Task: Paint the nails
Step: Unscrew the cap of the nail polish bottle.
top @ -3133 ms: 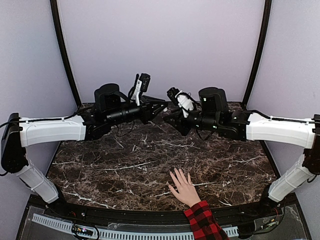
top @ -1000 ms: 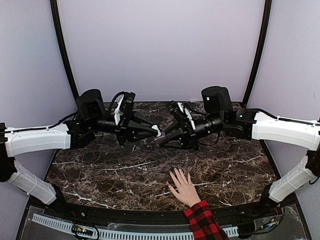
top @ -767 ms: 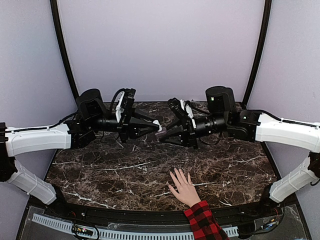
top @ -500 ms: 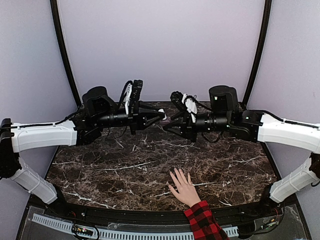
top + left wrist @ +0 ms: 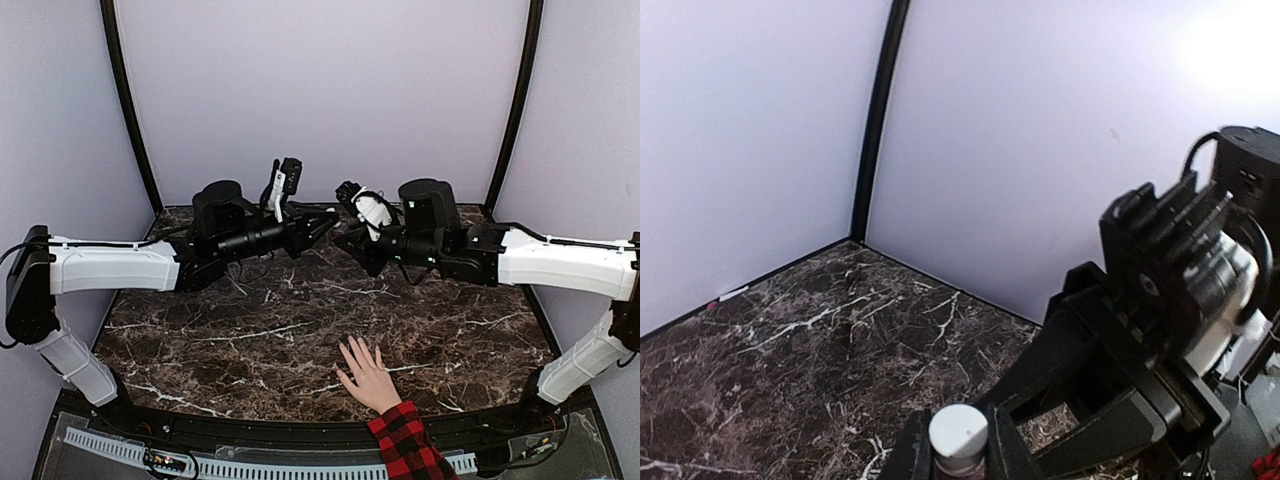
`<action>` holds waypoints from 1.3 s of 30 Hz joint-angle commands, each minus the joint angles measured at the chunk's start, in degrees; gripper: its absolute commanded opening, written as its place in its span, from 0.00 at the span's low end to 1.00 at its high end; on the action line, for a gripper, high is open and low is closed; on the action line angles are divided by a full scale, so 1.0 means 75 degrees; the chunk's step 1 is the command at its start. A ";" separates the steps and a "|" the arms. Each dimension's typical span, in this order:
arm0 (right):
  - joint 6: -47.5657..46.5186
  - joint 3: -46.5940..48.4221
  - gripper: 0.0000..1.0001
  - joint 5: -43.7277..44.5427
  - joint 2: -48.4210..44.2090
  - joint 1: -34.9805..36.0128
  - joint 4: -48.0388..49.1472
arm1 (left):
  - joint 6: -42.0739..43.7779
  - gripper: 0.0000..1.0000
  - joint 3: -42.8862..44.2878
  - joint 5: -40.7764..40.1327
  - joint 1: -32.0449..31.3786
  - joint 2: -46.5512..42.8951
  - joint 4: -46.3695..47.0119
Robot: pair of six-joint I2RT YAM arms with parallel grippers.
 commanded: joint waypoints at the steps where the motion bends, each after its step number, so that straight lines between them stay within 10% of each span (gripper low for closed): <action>1: -0.0018 0.0671 0.00 0.1569 0.0333 0.0329 0.0560 | -0.0616 0.00 0.0060 -0.0967 -0.0185 0.0274 0.0042; 11: -0.0103 0.0598 0.00 0.2124 0.0393 0.0463 0.0655 | -0.0851 0.07 0.0020 -0.1570 -0.0253 0.0265 0.0068; 23: 0.0022 -0.0137 0.00 0.0998 -0.0245 0.0158 0.0721 | -0.0082 0.81 -0.0911 0.0367 0.0392 -0.1287 0.0635; 31: -0.0191 -0.0386 0.00 -0.1022 -0.0713 -0.0009 0.0535 | 0.0683 0.97 -0.0749 0.1912 0.0707 -0.1865 -0.0487; 39: -0.0207 -0.0398 0.00 -0.2801 -0.1015 -0.0075 0.0285 | -0.0018 0.99 -0.0628 0.0407 0.0708 -0.2229 -0.1256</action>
